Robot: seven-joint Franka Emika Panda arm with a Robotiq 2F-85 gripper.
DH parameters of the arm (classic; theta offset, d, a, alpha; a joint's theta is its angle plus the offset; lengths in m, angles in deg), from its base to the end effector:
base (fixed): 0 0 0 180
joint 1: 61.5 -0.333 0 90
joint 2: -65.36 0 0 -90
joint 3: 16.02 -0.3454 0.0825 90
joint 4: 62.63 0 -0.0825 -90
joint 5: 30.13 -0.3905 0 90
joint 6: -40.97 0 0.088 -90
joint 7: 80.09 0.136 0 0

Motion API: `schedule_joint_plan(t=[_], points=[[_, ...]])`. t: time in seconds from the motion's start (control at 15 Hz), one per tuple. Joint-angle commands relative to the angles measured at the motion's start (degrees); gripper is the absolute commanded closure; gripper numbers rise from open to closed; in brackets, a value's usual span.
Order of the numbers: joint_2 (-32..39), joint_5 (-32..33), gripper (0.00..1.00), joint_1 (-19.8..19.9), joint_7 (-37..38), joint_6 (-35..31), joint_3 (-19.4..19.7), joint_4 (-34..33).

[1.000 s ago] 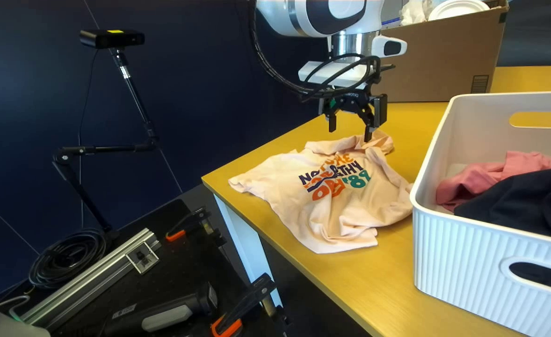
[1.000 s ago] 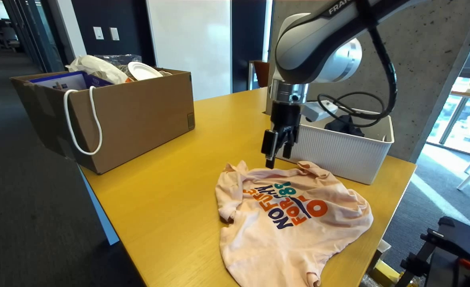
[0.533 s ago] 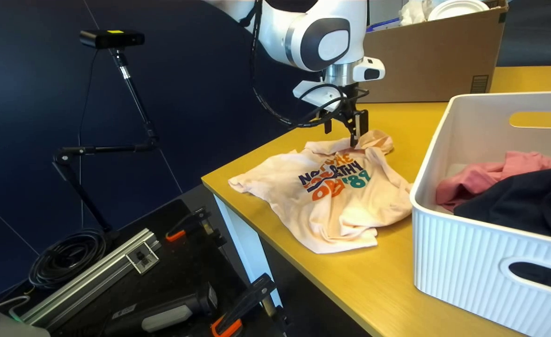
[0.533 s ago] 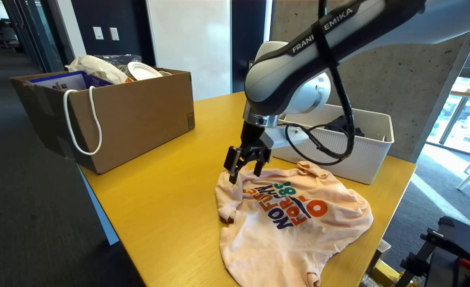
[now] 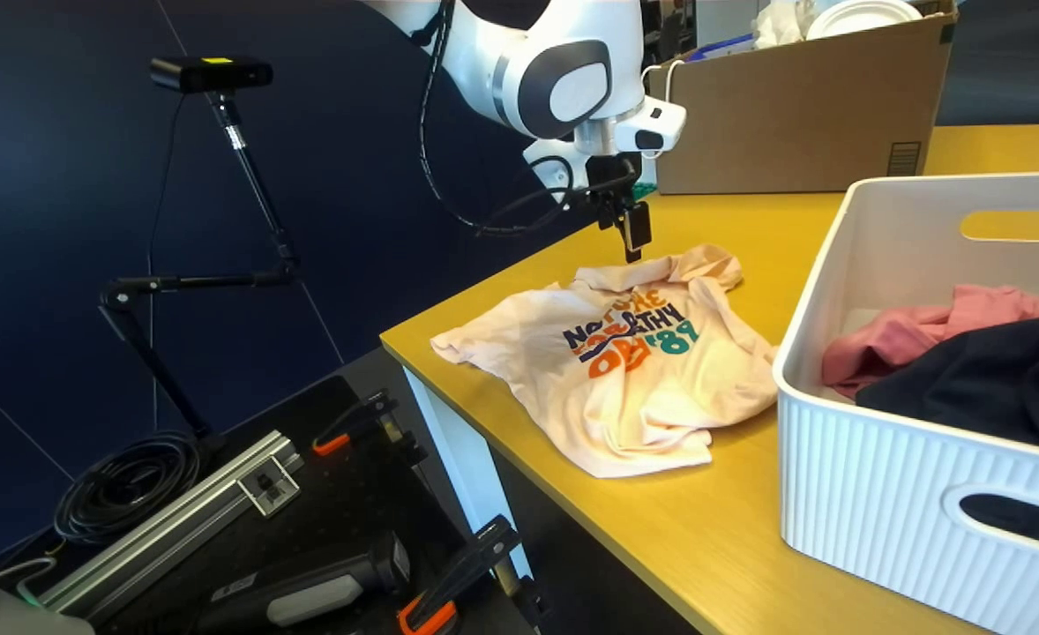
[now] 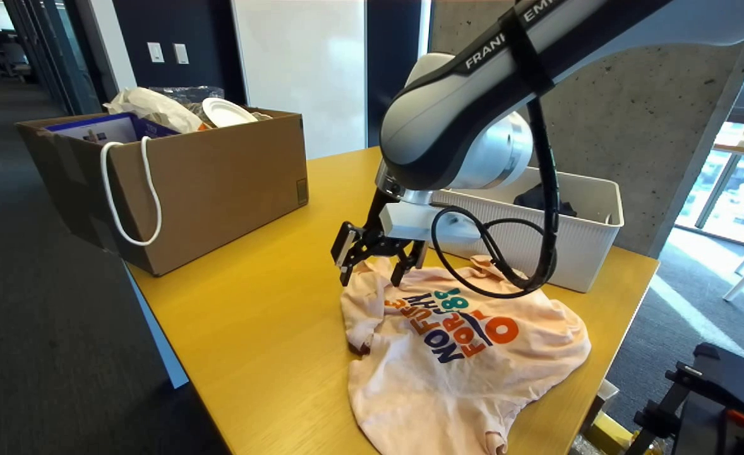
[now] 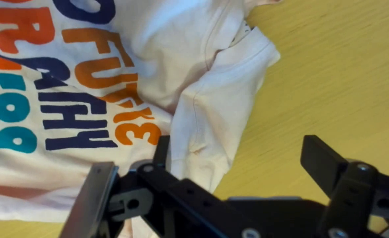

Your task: Straighten the pink shirt

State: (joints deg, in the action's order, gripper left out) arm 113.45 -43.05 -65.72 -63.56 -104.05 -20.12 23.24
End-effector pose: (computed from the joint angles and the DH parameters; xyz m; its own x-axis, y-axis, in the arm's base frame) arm 0.7565 0.1021 0.1754 0.9319 -0.3486 0.1006 -0.3151 -0.9150 -0.2518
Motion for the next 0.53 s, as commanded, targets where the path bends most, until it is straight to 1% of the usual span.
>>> schedule_joint_plan(t=[0.0,0.13,0.47], points=[[-1.64,-1.41,0.0,0.01,4.64,2.72,1.76,1.09],[-0.96,-1.19,0.0,0.54,5.72,4.9,2.44,-0.62],[4.29,-0.79,0.0,1.5,6.87,13.24,3.08,-8.92]])
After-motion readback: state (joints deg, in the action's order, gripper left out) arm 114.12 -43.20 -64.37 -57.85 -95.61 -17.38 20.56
